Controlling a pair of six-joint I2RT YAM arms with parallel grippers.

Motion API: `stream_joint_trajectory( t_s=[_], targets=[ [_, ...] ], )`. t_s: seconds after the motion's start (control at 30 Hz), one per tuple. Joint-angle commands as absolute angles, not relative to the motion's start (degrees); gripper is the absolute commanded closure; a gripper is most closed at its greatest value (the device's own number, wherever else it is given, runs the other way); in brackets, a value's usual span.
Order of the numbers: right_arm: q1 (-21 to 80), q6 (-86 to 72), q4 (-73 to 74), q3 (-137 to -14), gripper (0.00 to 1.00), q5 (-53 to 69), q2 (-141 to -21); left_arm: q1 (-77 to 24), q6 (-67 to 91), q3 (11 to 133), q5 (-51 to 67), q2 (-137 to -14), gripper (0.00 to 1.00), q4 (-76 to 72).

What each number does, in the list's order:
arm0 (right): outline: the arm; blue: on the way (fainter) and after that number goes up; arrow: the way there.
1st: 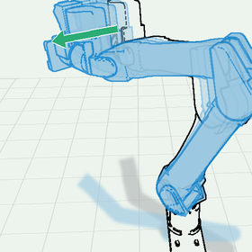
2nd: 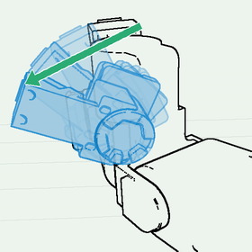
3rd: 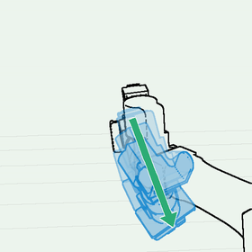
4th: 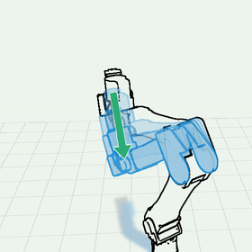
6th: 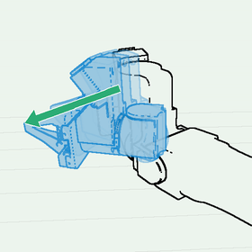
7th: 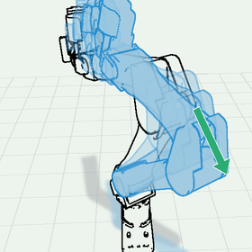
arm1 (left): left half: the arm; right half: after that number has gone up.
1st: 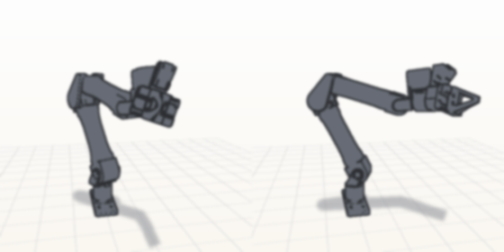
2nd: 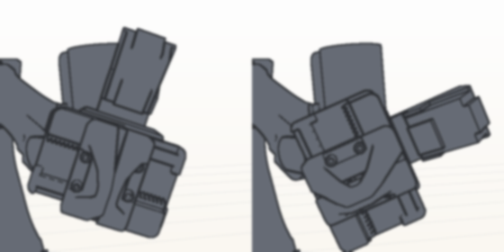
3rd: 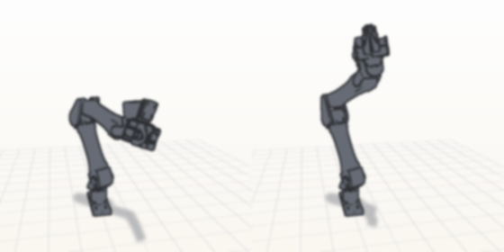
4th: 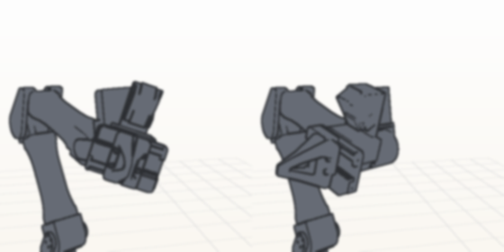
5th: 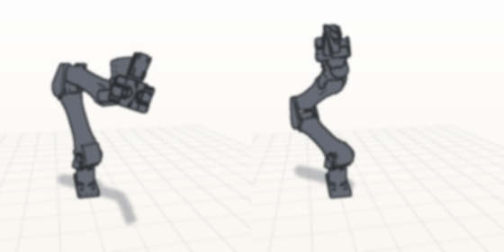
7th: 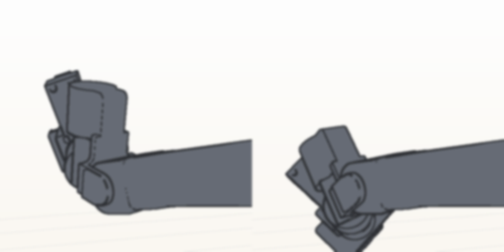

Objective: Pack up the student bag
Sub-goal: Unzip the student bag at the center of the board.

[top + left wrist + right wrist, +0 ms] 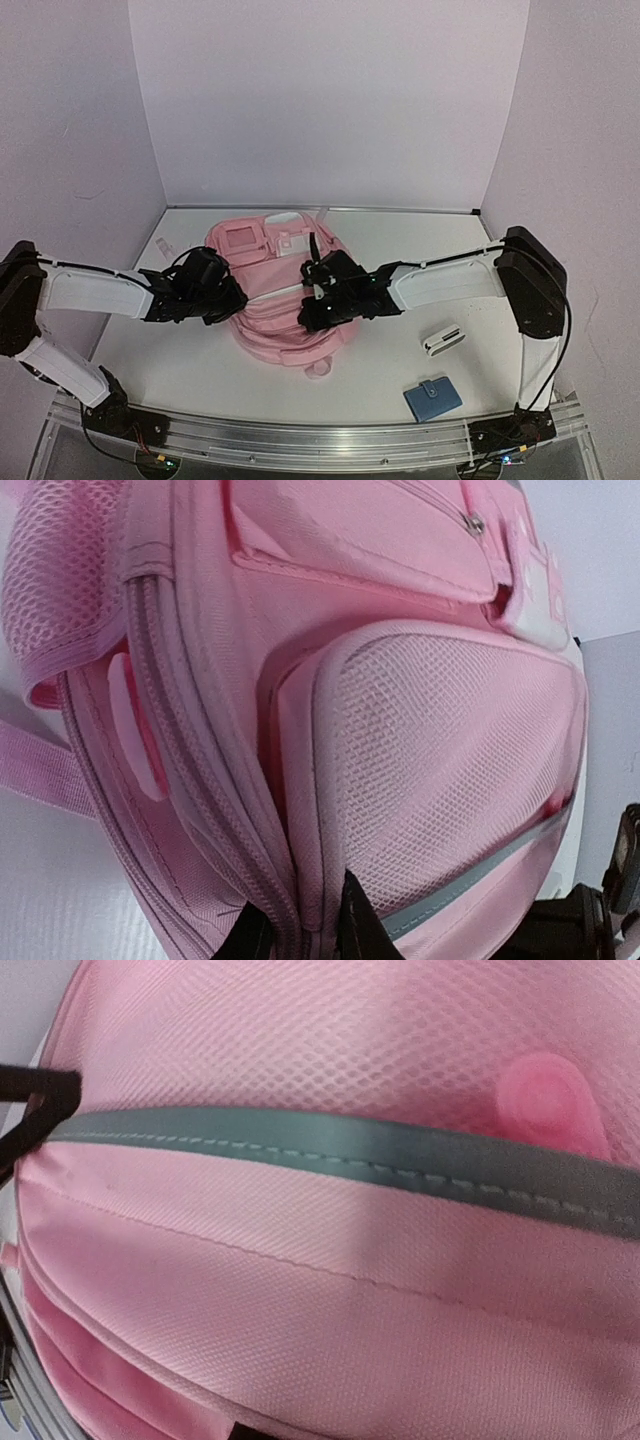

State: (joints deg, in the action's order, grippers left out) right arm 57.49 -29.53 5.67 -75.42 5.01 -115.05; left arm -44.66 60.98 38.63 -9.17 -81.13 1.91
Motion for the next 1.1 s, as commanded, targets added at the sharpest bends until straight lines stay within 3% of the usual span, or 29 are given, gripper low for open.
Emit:
stream_joint_trajectory(
  t_s=[0.0, 0.17, 0.27, 0.6, 0.87, 0.93, 0.97, 1.07],
  targets=[
    [51.48, -24.70, 5.24, -72.41, 1.00, -1.68, -112.79, -49.13, 56.49, 45.80, 4.87, -85.45, 0.86, -1.61],
    [49.78, -20.80, 5.78, -70.10, 1.00, -0.48, -111.20, -46.69, 53.65, 46.10, 3.90, -81.41, 0.53, 4.67],
    [49.50, -18.82, 6.30, -69.97, 1.00, 0.91, -110.84, -41.02, 51.62, 45.29, 6.19, -78.59, 0.41, 9.11],
    [49.34, -17.02, 8.38, -71.44, 1.00, 3.01, -111.08, -27.05, 45.31, 45.58, 7.81, -78.82, 0.36, 11.10],
    [49.36, -16.53, 10.03, -71.22, 1.00, 4.53, -109.91, -25.84, 43.79, 48.94, 12.63, -86.70, 0.35, 2.95],
    [49.34, -16.56, 10.97, -71.48, 1.00, 5.43, -109.82, -25.84, 43.61, 49.83, 13.15, -88.78, 0.41, 1.49],
    [49.37, -16.64, 11.48, -71.76, 1.00, 5.98, -109.79, -25.88, 43.58, 50.11, 13.45, -89.84, 0.49, 0.74],
    [49.72, -17.10, 13.61, -72.62, 1.00, 7.64, -109.46, -25.84, 44.59, 50.91, 15.72, -92.04, 0.91, -1.53]
  ],
)
